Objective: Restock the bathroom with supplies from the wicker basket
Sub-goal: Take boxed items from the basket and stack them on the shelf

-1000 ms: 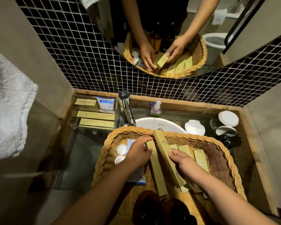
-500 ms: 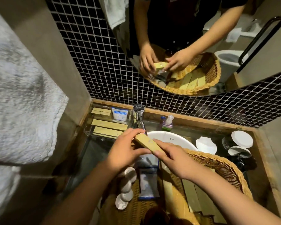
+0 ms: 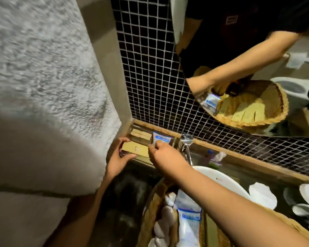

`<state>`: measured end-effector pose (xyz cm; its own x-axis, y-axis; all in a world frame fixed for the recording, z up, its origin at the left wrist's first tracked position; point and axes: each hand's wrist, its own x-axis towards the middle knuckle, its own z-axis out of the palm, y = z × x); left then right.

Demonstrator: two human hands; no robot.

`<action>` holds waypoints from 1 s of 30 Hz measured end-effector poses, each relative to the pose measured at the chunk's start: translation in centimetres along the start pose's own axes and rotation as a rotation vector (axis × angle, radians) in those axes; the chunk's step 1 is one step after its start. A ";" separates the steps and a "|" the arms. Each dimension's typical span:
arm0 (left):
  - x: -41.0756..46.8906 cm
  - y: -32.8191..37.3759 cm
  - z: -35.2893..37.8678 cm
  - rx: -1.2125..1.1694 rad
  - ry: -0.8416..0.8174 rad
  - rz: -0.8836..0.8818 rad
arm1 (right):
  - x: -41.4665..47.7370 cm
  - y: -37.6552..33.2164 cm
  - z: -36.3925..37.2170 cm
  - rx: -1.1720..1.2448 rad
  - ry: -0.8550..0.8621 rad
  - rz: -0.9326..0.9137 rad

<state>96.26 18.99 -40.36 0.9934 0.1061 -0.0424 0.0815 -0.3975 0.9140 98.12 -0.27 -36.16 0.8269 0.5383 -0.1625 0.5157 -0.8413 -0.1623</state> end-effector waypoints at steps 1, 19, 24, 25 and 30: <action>0.3 -0.5 0.1 0.015 0.015 0.009 | 0.8 -0.1 0.6 -0.035 -0.025 0.003; 0.0 -6.3 4.7 1.067 -0.231 0.045 | 5.8 0.4 5.8 0.144 -0.094 0.105; 0.3 -6.8 4.4 1.085 -0.252 0.034 | 6.1 0.5 6.6 0.174 -0.105 0.127; 0.3 -6.9 4.4 1.087 -0.254 0.031 | 6.2 0.4 6.7 0.185 -0.100 0.136; 0.1 -6.9 4.6 1.080 -0.229 0.041 | 6.3 0.5 6.9 0.215 -0.058 0.172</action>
<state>96.20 17.54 -48.56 0.9792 -0.0524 -0.1961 -0.0356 -0.9955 0.0881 102.07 3.05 -43.94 0.8807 0.3958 -0.2603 0.3045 -0.8939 -0.3288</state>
